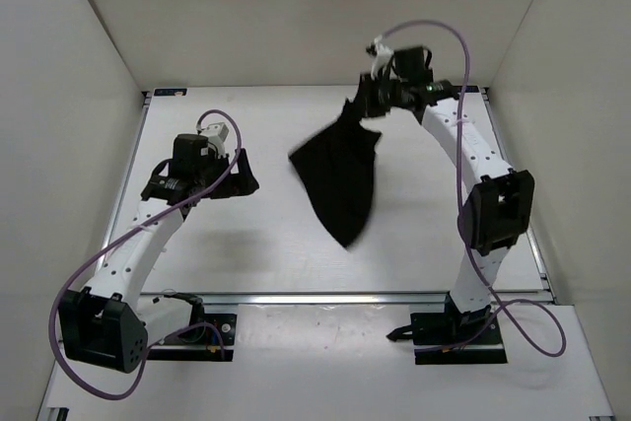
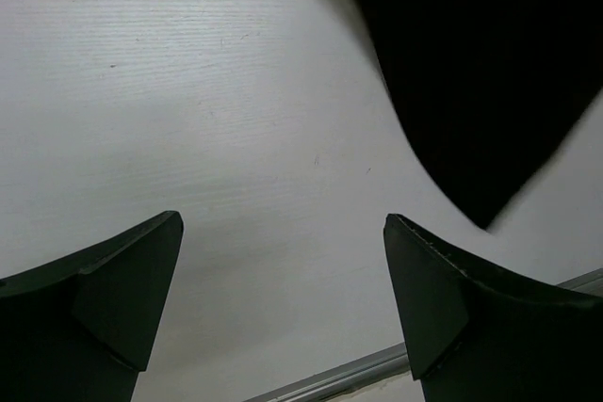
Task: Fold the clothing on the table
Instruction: Move the skirt to the center of the board
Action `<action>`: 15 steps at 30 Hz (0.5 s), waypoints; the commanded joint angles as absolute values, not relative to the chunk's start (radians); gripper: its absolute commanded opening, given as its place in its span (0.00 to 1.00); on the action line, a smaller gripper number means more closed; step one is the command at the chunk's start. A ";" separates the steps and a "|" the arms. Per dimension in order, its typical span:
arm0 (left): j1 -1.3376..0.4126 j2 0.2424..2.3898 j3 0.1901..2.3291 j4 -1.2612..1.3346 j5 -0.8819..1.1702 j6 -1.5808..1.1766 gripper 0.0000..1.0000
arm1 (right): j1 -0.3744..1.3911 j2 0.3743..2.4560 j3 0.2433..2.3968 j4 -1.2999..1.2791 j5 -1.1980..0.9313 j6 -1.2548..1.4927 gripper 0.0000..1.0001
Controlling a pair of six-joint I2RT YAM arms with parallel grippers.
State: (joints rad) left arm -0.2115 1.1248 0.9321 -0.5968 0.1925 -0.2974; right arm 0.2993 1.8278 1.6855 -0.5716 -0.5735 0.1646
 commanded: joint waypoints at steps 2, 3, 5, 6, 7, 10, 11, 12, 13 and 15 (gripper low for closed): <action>-0.205 1.144 1.019 -0.571 0.199 -0.296 0.98 | 0.333 1.832 2.132 -0.611 -0.494 0.143 0.00; -0.207 1.147 1.031 -0.571 0.199 -0.290 0.99 | 0.328 1.812 2.143 -0.592 -0.483 0.149 0.00; -0.210 1.152 1.040 -0.566 0.201 -0.293 0.99 | 0.315 1.761 2.062 -0.545 -0.434 0.161 0.00; -0.209 1.154 1.045 -0.569 0.195 -0.295 0.99 | 0.301 1.723 1.960 -0.504 -0.431 0.163 0.00; -0.209 1.152 1.048 -0.566 0.199 -0.291 0.99 | 0.282 1.703 1.909 -0.482 -0.430 0.172 0.00; -0.218 1.157 1.045 -0.566 0.204 -0.285 0.99 | 0.264 1.590 1.633 -0.434 -0.431 0.195 0.00; -0.219 1.157 1.046 -0.572 0.198 -0.284 0.99 | 0.265 1.566 1.518 -0.410 -0.428 0.207 0.00; -0.219 1.154 1.033 -0.568 0.199 -0.282 0.99 | 0.268 1.522 1.406 -0.397 -0.425 0.210 0.00; -0.224 1.157 1.037 -0.569 0.202 -0.281 0.99 | 0.271 1.491 1.358 -0.382 -0.420 0.224 0.00; -0.225 1.157 1.029 -0.568 0.206 -0.279 0.99 | 0.281 1.433 1.147 -0.351 -0.426 0.233 0.00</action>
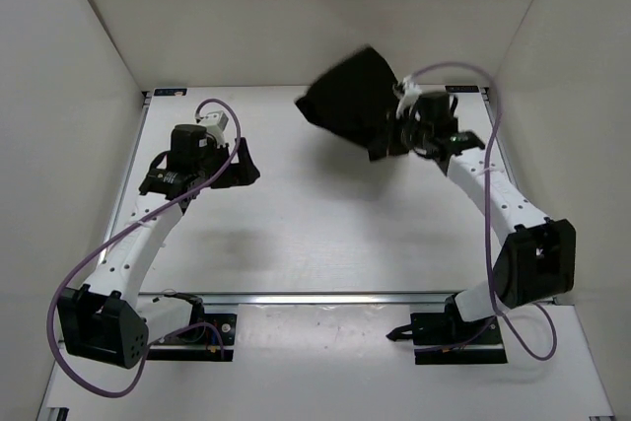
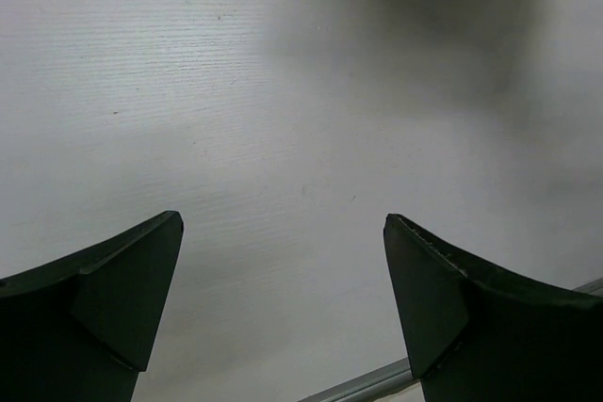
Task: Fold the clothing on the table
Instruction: Move the skirt to the center of the board
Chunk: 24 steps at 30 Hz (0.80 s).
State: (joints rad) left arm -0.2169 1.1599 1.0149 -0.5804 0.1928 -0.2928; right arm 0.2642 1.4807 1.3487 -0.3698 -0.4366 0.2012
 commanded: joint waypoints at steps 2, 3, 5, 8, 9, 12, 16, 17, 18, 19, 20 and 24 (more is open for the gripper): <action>-0.229 1.157 1.019 -0.558 0.216 -0.287 0.99 | 0.307 1.387 1.010 -0.313 -0.426 0.253 0.00; -0.232 1.158 1.016 -0.560 0.230 -0.290 0.98 | 0.317 1.358 0.924 -0.304 -0.429 0.259 0.00; -0.238 1.158 1.006 -0.552 0.235 -0.293 0.99 | 0.354 1.321 0.824 -0.292 -0.414 0.278 0.00; -0.248 1.173 0.997 -0.517 0.273 -0.299 0.99 | 0.376 1.278 0.747 -0.327 -0.437 0.278 0.00; -0.253 1.187 0.996 -0.509 0.291 -0.304 0.99 | 0.379 1.264 0.727 -0.334 -0.449 0.281 0.00; -0.274 1.251 0.985 -0.440 0.351 -0.342 0.99 | 0.387 1.201 0.692 -0.347 -0.439 0.275 0.00; -0.365 1.397 0.996 -0.338 0.425 -0.363 0.99 | 0.388 1.170 0.670 -0.368 -0.434 0.272 0.00; -0.374 1.426 1.011 -0.300 0.463 -0.376 0.98 | 0.391 1.167 0.667 -0.370 -0.436 0.276 0.00; -0.396 1.477 1.018 -0.278 0.477 -0.397 0.98 | 0.394 1.166 0.655 -0.370 -0.437 0.281 0.00; -0.411 1.526 1.016 -0.223 0.509 -0.419 0.99 | 0.396 1.166 0.647 -0.377 -0.445 0.284 0.00; -0.419 1.552 1.026 -0.169 0.544 -0.434 0.98 | 0.399 1.164 0.649 -0.379 -0.442 0.291 0.00; -0.443 1.719 1.109 -0.034 0.600 -0.501 0.98 | 0.425 1.138 0.615 -0.379 -0.430 0.314 0.00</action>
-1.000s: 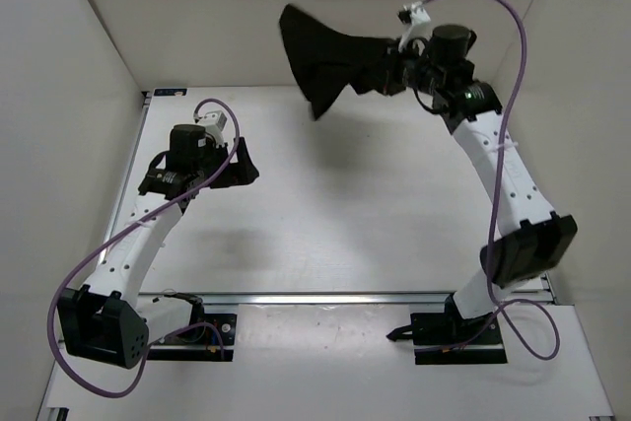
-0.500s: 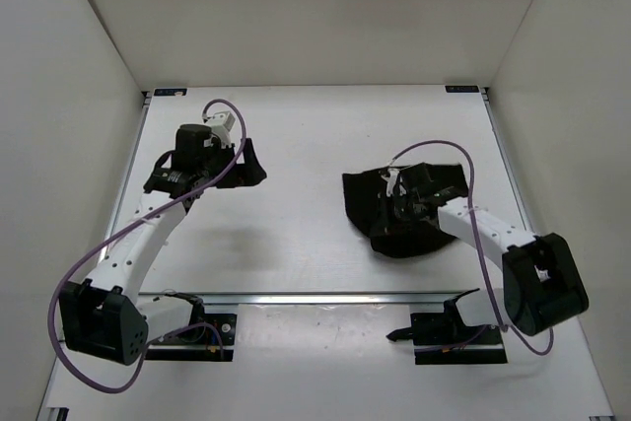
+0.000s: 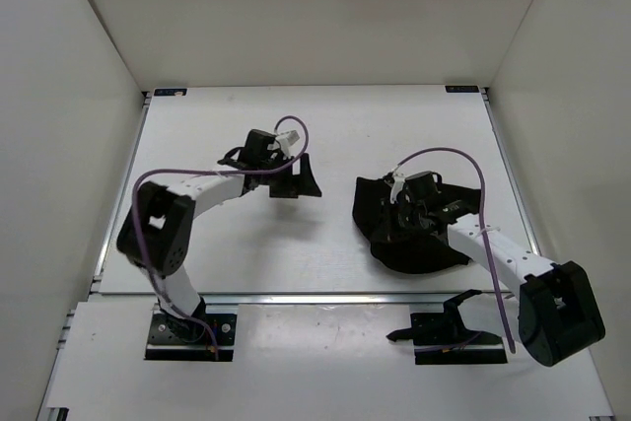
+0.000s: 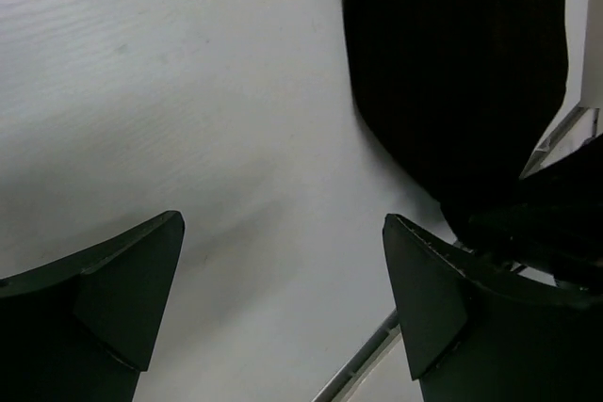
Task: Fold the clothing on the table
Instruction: Move the skirt to the center of the board
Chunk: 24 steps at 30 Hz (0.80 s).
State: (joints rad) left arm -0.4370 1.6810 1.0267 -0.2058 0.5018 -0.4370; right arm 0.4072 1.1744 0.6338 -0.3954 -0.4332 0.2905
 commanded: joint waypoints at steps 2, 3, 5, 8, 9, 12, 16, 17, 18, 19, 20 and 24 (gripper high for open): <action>-0.462 1.804 1.149 0.024 0.630 -0.549 0.97 | 0.425 1.118 0.601 -0.379 -0.437 0.319 0.00; -0.465 1.824 1.158 0.069 0.635 -0.566 0.97 | 0.420 1.115 0.603 -0.379 -0.436 0.319 0.00; -0.477 1.873 1.155 0.154 0.646 -0.618 0.98 | 0.422 1.112 0.604 -0.379 -0.452 0.318 0.00; -0.483 1.943 1.144 0.273 0.649 -0.718 0.97 | 0.440 1.138 0.638 -0.393 -0.465 0.311 0.00; -0.480 1.969 1.150 0.302 0.652 -0.719 0.97 | 0.452 1.149 0.644 -0.403 -0.471 0.310 0.00; -0.505 2.023 1.178 0.360 0.675 -0.768 0.94 | 0.509 1.189 0.675 -0.442 -0.474 0.293 0.00; -0.545 2.092 1.236 0.371 0.684 -0.775 0.95 | 0.532 1.201 0.696 -0.431 -0.463 0.287 0.00; -0.549 2.112 1.242 0.367 0.680 -0.782 0.95 | 0.532 1.201 0.695 -0.433 -0.472 0.287 0.01; -0.566 2.127 1.249 0.365 0.677 -0.782 0.95 | 0.523 1.194 0.695 -0.431 -0.471 0.285 0.00; -0.568 2.131 1.261 0.368 0.672 -0.781 0.94 | 0.517 1.200 0.698 -0.437 -0.469 0.282 0.00; -0.571 2.146 1.258 0.368 0.667 -0.775 0.95 | 0.508 1.184 0.699 -0.443 -0.475 0.284 0.00; -0.591 2.177 1.296 0.338 0.658 -0.762 0.88 | 0.508 1.175 0.692 -0.442 -0.477 0.278 0.00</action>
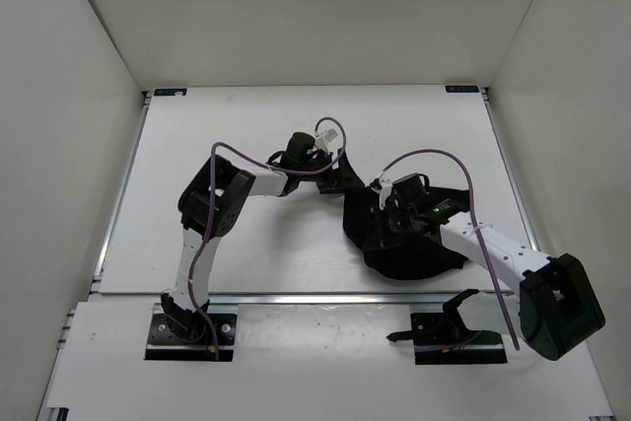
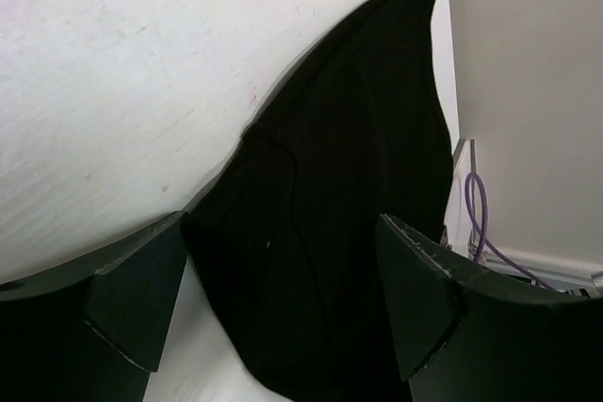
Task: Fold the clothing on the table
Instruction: Move the skirt to the center of the board
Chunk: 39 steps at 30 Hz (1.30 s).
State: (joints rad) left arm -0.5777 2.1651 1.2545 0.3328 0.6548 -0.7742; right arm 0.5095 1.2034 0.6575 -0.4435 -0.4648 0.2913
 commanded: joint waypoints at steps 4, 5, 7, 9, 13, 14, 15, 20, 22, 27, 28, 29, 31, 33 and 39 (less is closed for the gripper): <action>-0.609 2.195 1.318 0.299 0.654 -0.739 0.80 | 0.503 1.170 0.683 -0.451 -0.479 0.279 0.00; -0.609 2.198 1.319 0.292 0.643 -0.732 0.73 | 0.502 1.173 0.692 -0.449 -0.477 0.276 0.00; -0.607 2.207 1.331 0.278 0.641 -0.730 0.57 | 0.496 1.170 0.693 -0.452 -0.476 0.268 0.00; -0.606 2.213 1.339 0.264 0.640 -0.732 0.40 | 0.488 1.172 0.698 -0.463 -0.475 0.265 0.00; -0.595 2.180 1.356 0.200 0.608 -0.709 0.00 | 0.439 1.157 0.715 -0.477 -0.433 0.247 0.00; -0.597 2.162 1.348 0.183 0.591 -0.698 0.00 | 0.427 1.149 0.713 -0.483 -0.433 0.248 0.00; -0.583 2.149 1.342 0.170 0.585 -0.687 0.00 | 0.392 1.144 0.724 -0.483 -0.427 0.233 0.00; -0.557 2.001 1.284 0.001 0.440 -0.562 0.00 | 0.255 1.147 0.785 -0.465 -0.443 0.189 0.00; -0.520 1.915 1.249 -0.058 0.394 -0.531 0.00 | 0.230 1.167 0.814 -0.447 -0.443 0.163 0.00; -0.398 1.665 1.053 -0.054 0.371 -0.552 0.00 | 0.253 1.248 0.890 -0.362 -0.448 0.112 0.00; -0.387 1.648 1.019 -0.052 0.371 -0.558 0.00 | 0.258 1.258 0.909 -0.351 -0.466 0.121 0.00; -0.359 1.597 0.997 -0.060 0.370 -0.560 0.00 | 0.259 1.284 0.932 -0.329 -0.509 0.133 0.00; -0.335 1.496 0.959 -0.096 0.329 -0.546 0.00 | 0.284 1.319 0.965 -0.269 -0.564 0.156 0.00; -0.331 1.456 0.939 -0.110 0.307 -0.534 0.00 | 0.308 1.341 0.971 -0.247 -0.581 0.144 0.00; -0.370 1.342 0.801 -0.103 0.276 -0.572 0.00 | 0.391 1.322 0.922 -0.218 -0.670 0.167 0.46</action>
State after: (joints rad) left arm -0.3504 1.3964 0.8536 -0.0856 0.3145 -0.5652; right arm 0.3630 1.3548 0.9375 -0.2836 -0.5877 0.1585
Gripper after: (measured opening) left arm 0.092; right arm 0.404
